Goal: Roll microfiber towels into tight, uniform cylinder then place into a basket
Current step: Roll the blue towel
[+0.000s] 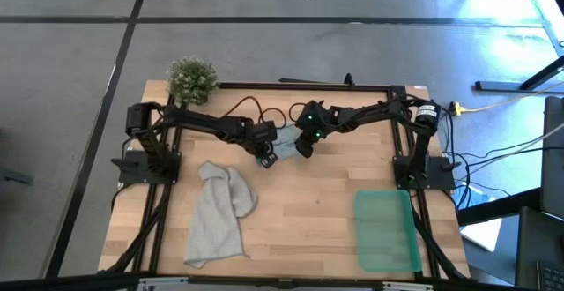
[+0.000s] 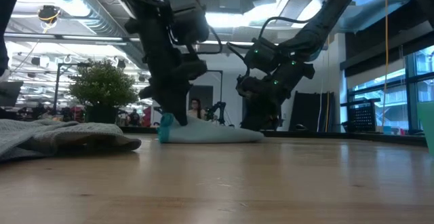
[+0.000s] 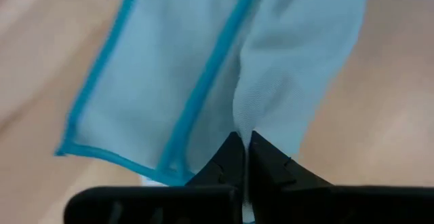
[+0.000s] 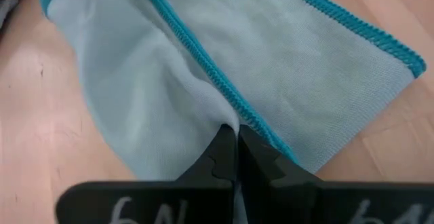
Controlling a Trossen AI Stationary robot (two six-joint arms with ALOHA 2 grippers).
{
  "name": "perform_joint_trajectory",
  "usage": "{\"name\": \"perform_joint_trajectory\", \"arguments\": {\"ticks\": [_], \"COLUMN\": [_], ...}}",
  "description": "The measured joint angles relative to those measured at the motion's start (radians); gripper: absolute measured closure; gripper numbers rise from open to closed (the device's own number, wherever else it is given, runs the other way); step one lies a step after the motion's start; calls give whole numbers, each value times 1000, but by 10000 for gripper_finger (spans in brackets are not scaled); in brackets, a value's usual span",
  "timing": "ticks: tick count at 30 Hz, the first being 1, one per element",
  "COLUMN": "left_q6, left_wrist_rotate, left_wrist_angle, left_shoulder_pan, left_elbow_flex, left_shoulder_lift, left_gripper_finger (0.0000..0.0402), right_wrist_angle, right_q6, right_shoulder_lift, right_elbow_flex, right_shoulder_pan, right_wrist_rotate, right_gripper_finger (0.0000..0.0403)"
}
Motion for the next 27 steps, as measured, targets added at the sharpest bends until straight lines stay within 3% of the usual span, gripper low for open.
{"name": "perform_joint_trajectory", "arguments": {"ticks": [7, 12, 17, 27], "left_q6": [60, 62, 88, 123], "left_wrist_rotate": [-19, -20, -19, -4], "left_wrist_angle": [9, 10, 10, 10], "left_shoulder_pan": [21, 21, 21, 21], "left_elbow_flex": [0, 0, 0, 0], "left_shoulder_lift": [57, 75, 75, 75], "left_gripper_finger": [399, 398, 398, 398], "right_wrist_angle": [5, -12, -38, -505], "right_q6": [-50, -52, -73, -299], "right_shoulder_lift": [1, 6, 8, 3], "right_elbow_flex": [0, 15, 45, 302], "right_shoulder_pan": [0, -11, -17, -22], "right_wrist_rotate": [-8, -89, -105, -5], "right_gripper_finger": [390, 367, 339, 272]}}
